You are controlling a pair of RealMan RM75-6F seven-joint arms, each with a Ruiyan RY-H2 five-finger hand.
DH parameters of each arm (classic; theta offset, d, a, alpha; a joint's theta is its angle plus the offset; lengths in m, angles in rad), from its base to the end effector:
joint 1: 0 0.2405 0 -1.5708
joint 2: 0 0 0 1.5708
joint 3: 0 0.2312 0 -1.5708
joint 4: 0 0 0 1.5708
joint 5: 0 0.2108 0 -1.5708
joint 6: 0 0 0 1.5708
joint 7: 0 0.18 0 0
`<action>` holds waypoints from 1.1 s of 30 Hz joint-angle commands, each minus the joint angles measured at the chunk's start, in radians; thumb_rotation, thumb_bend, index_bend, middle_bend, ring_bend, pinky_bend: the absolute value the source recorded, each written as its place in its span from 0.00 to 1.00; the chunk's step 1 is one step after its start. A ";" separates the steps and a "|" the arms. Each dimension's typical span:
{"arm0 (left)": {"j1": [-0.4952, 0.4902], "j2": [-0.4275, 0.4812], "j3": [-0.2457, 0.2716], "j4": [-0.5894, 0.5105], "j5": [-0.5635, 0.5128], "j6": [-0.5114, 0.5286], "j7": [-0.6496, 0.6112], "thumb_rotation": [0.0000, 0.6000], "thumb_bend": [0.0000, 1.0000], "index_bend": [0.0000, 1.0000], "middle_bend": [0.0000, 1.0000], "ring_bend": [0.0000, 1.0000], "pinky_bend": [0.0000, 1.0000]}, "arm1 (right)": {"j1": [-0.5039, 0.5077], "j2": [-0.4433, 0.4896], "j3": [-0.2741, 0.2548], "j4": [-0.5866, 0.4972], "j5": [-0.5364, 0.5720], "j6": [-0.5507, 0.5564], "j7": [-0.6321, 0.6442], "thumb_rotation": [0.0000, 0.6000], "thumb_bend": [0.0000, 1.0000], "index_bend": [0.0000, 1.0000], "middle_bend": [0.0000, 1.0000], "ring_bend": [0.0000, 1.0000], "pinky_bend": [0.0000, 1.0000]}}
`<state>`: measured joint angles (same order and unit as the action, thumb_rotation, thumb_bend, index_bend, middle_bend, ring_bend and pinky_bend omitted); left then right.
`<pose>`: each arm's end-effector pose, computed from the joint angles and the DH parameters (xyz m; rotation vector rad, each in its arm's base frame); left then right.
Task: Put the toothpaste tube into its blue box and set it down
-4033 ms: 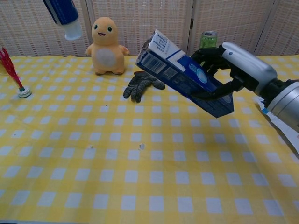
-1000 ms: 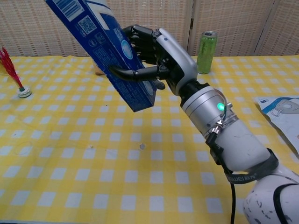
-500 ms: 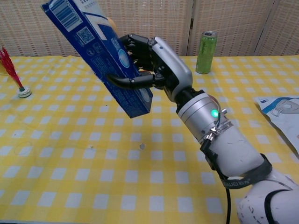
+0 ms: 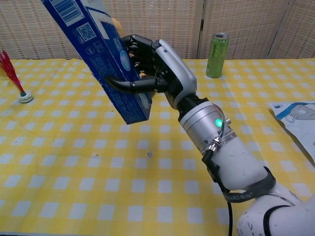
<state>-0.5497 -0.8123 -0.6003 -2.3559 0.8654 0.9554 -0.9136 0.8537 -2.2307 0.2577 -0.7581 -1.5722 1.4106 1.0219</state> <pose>-0.0166 0.3105 0.1651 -0.9457 -2.2484 -1.9147 -0.0031 -0.3289 -0.0979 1.3596 -1.6879 2.2644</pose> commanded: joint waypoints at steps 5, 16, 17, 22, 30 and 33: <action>-0.012 -0.023 0.006 0.000 -0.022 0.018 0.033 1.00 0.42 0.78 1.00 1.00 1.00 | 0.009 -0.012 0.010 0.012 -0.001 0.020 0.043 1.00 0.27 0.50 0.45 0.48 0.49; 0.021 -0.094 0.043 0.000 0.042 0.098 0.081 1.00 0.42 0.78 1.00 1.00 1.00 | -0.010 0.037 0.024 -0.067 0.001 0.063 0.058 1.00 0.27 0.50 0.45 0.48 0.49; 0.024 -0.103 0.051 0.000 0.052 0.106 0.090 1.00 0.42 0.78 1.00 1.00 1.00 | -0.013 0.042 0.023 -0.075 0.000 0.066 0.052 1.00 0.27 0.50 0.45 0.48 0.49; 0.027 -0.151 0.084 0.000 0.079 0.132 0.133 1.00 0.42 0.78 1.00 1.00 1.00 | -0.016 0.064 0.022 -0.112 -0.004 0.069 0.025 1.00 0.27 0.50 0.45 0.48 0.49; -0.005 -0.235 0.113 0.000 0.064 0.192 0.257 1.00 0.42 0.76 1.00 1.00 1.00 | -0.025 0.082 0.005 -0.144 -0.008 0.059 -0.023 1.00 0.27 0.50 0.45 0.48 0.49; -0.009 -0.257 0.114 0.000 0.070 0.210 0.279 1.00 0.42 0.68 1.00 1.00 1.00 | -0.028 0.087 0.001 -0.152 -0.008 0.053 -0.033 1.00 0.27 0.50 0.45 0.48 0.49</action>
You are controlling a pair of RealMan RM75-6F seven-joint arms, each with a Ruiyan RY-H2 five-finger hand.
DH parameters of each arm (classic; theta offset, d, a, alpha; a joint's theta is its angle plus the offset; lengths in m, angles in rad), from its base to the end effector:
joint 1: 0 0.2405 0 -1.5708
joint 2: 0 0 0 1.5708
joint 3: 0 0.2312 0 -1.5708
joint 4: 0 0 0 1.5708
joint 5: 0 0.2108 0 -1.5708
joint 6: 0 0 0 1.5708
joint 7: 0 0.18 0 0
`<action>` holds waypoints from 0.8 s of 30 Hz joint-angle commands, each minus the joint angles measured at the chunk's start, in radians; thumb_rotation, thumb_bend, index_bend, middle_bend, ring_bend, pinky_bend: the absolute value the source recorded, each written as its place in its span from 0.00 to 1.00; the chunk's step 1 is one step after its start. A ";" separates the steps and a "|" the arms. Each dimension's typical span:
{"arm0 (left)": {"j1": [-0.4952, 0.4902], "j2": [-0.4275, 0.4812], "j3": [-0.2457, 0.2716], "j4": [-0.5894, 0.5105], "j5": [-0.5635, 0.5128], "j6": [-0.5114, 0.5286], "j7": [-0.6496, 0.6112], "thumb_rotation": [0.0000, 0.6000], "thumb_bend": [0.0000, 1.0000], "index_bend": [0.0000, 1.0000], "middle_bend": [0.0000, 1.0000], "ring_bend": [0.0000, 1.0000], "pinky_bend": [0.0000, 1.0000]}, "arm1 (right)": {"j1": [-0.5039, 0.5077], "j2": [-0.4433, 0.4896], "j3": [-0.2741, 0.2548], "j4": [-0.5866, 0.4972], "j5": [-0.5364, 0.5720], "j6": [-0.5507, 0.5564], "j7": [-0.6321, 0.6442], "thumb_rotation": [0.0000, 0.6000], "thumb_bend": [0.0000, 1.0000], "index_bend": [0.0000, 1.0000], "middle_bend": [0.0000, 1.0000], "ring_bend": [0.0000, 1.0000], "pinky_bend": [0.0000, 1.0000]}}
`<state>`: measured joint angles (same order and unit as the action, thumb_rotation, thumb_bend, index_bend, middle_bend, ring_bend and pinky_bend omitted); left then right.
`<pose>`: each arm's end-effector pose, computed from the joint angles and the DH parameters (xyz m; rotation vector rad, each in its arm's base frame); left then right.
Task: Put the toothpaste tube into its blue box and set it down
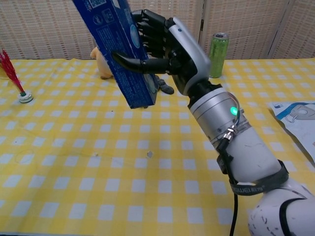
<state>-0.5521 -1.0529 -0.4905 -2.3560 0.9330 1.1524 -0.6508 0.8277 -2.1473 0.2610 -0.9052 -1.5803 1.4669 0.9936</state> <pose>-0.0201 0.2987 0.1370 -0.9523 -2.1170 -1.9561 -0.0013 -0.3262 -0.0703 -1.2854 1.6288 -2.3252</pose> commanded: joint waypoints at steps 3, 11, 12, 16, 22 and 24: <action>-0.008 -0.021 0.009 0.000 0.011 0.002 0.026 1.00 0.39 0.41 1.00 1.00 1.00 | -0.006 0.006 -0.002 -0.014 0.001 -0.002 -0.009 1.00 0.27 0.50 0.45 0.48 0.49; 0.003 -0.015 0.006 0.000 0.055 -0.021 0.008 1.00 0.27 0.08 1.00 1.00 1.00 | -0.012 0.010 -0.006 -0.029 0.000 -0.004 -0.023 1.00 0.27 0.50 0.45 0.48 0.49; 0.004 -0.014 0.006 0.000 0.058 -0.024 0.008 1.00 0.26 0.07 1.00 1.00 1.00 | -0.013 0.010 -0.007 -0.030 0.000 -0.005 -0.024 1.00 0.27 0.50 0.45 0.48 0.49; 0.006 -0.004 0.003 0.000 0.063 -0.024 0.021 1.00 0.25 0.06 1.00 1.00 1.00 | -0.016 0.014 -0.012 -0.033 -0.005 -0.002 -0.030 1.00 0.27 0.50 0.45 0.48 0.49; 0.042 0.025 0.052 0.062 0.180 0.051 0.187 1.00 0.25 0.17 0.95 0.97 1.00 | -0.030 0.051 -0.033 -0.032 -0.025 0.007 -0.090 1.00 0.27 0.50 0.45 0.48 0.49; 0.067 0.029 0.098 0.124 0.260 0.081 0.260 1.00 0.25 0.25 0.78 0.82 0.92 | -0.040 0.080 -0.043 -0.040 -0.031 0.009 -0.132 1.00 0.27 0.50 0.45 0.48 0.49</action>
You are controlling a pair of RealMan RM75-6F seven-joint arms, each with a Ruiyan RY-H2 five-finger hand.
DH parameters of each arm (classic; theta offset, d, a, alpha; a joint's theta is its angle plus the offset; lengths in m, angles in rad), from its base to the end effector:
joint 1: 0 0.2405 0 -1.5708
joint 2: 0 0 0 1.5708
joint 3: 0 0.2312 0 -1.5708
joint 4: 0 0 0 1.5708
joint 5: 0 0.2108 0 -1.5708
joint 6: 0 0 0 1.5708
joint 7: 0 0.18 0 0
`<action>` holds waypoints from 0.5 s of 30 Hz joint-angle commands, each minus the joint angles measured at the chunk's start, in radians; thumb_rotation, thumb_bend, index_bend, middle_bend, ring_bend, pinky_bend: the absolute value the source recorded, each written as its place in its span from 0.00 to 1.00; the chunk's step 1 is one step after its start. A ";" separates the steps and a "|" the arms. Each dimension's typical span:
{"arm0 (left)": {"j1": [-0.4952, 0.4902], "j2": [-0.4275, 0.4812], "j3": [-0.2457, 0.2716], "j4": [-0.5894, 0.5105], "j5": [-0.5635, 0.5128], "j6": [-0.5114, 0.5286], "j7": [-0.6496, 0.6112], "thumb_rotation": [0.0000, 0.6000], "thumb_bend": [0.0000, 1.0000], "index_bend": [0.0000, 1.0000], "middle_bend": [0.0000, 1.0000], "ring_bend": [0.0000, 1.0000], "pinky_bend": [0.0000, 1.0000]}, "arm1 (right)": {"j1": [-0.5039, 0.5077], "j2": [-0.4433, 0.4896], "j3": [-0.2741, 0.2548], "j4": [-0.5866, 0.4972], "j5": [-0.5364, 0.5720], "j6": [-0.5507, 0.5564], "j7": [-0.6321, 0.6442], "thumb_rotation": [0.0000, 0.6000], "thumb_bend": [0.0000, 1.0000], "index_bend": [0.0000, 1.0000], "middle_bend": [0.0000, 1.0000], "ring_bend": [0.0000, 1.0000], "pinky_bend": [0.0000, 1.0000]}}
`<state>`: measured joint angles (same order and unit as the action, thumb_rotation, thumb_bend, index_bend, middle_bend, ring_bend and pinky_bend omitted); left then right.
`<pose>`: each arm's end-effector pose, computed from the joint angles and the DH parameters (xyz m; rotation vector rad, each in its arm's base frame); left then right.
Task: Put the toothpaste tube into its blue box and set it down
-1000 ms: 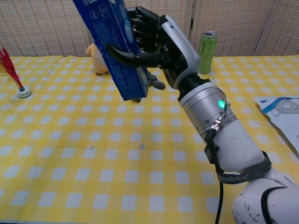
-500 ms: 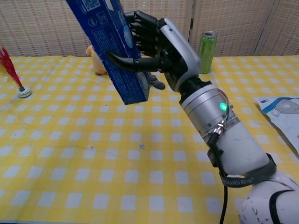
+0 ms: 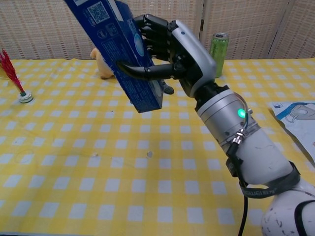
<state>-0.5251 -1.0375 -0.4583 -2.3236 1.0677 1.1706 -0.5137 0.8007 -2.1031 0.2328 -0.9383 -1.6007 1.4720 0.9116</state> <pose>-0.0239 0.2971 0.1449 -1.1607 -1.8613 -1.9216 -0.0112 -0.3239 -0.0648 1.3852 -1.5573 2.3009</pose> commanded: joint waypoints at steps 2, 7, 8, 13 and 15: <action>0.063 0.026 0.104 0.166 0.183 0.079 0.175 1.00 0.25 0.30 0.56 0.61 0.75 | -0.026 0.070 -0.023 -0.020 -0.016 0.007 -0.095 1.00 0.27 0.50 0.45 0.48 0.49; 0.086 -0.008 0.152 0.390 0.260 0.155 0.333 1.00 0.25 0.30 0.39 0.33 0.32 | -0.062 0.160 -0.060 -0.061 -0.028 -0.001 -0.212 1.00 0.27 0.50 0.45 0.48 0.49; 0.091 -0.019 0.165 0.425 0.269 0.164 0.362 1.00 0.25 0.30 0.37 0.31 0.28 | -0.069 0.178 -0.069 -0.067 -0.031 -0.004 -0.236 1.00 0.27 0.50 0.45 0.48 0.49; 0.131 -0.067 0.254 0.573 0.315 0.206 0.554 1.00 0.25 0.25 0.19 0.09 0.05 | -0.117 0.286 -0.111 -0.133 -0.019 -0.039 -0.345 1.00 0.27 0.50 0.45 0.48 0.49; 0.151 -0.083 0.283 0.609 0.314 0.217 0.617 1.00 0.25 0.22 0.12 0.04 0.01 | -0.139 0.328 -0.131 -0.165 -0.017 -0.048 -0.395 1.00 0.27 0.50 0.45 0.48 0.49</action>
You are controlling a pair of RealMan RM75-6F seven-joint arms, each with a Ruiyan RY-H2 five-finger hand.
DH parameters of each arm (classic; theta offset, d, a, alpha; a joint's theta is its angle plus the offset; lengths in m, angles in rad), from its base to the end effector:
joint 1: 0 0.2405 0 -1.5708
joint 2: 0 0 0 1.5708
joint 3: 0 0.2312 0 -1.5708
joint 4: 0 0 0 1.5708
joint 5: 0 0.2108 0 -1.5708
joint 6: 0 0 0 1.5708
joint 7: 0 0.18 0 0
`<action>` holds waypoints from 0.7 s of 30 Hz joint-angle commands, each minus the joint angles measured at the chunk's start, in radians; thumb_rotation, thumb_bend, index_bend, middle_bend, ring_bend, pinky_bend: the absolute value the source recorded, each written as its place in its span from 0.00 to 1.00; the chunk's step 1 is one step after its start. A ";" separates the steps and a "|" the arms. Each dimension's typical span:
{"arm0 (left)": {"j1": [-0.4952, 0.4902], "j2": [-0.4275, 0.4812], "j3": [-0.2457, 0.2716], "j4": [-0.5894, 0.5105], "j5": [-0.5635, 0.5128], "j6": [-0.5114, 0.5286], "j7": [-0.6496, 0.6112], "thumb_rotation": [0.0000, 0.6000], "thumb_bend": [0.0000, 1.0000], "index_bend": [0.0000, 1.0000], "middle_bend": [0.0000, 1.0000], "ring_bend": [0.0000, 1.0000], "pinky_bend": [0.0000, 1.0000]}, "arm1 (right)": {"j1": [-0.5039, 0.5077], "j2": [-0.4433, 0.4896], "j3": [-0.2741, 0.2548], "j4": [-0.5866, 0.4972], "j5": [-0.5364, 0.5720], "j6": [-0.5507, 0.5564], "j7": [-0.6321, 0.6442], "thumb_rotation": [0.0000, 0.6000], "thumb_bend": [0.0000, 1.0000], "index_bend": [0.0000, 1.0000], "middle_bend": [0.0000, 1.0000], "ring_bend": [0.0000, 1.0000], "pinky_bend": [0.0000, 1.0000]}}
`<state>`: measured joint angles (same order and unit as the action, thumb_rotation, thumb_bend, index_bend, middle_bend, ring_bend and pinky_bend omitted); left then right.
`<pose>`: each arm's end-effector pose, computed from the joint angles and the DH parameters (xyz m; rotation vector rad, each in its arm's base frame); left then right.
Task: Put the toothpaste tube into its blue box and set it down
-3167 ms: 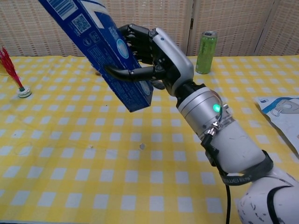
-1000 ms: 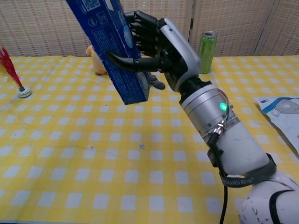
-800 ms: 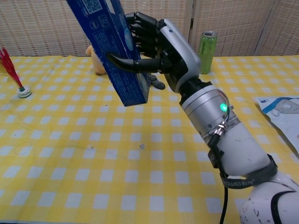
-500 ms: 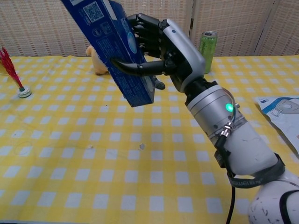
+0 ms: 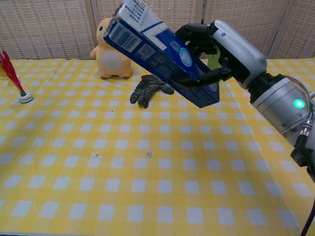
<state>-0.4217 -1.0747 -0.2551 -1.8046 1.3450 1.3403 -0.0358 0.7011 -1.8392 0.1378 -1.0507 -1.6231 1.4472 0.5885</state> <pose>-0.1635 0.3248 0.1626 -1.4134 -0.8920 -1.3048 -0.0808 -0.3366 -0.0233 1.6257 -1.1378 1.9095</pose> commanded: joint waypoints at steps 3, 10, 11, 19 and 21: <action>0.075 -0.067 0.112 0.132 0.033 0.062 0.188 1.00 0.24 0.19 0.06 0.00 0.00 | -0.066 0.109 -0.063 -0.079 0.002 -0.030 -0.127 1.00 0.27 0.50 0.45 0.48 0.49; 0.145 -0.115 0.158 0.207 0.049 0.120 0.159 1.00 0.24 0.16 0.05 0.00 0.00 | -0.110 0.125 -0.108 -0.023 0.014 -0.068 -0.175 1.00 0.27 0.50 0.45 0.48 0.49; 0.151 -0.117 0.162 0.213 0.053 0.124 0.150 1.00 0.24 0.16 0.05 0.00 0.00 | -0.113 0.120 -0.112 -0.007 0.016 -0.078 -0.174 1.00 0.27 0.50 0.45 0.48 0.49; 0.154 -0.101 0.177 0.225 0.070 0.078 0.075 1.00 0.24 0.13 0.05 0.00 0.00 | -0.115 0.051 -0.145 0.141 0.018 -0.165 -0.156 1.00 0.27 0.50 0.44 0.48 0.49; 0.150 -0.101 0.178 0.230 0.073 0.065 0.078 1.00 0.24 0.12 0.05 0.00 0.00 | -0.114 0.032 -0.149 0.173 0.016 -0.178 -0.149 1.00 0.27 0.50 0.43 0.48 0.49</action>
<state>-0.2689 -1.1770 -0.0787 -1.5780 1.4153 1.4113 0.0431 0.5869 -1.7858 -0.0022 -0.9062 -1.6054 1.2880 0.4310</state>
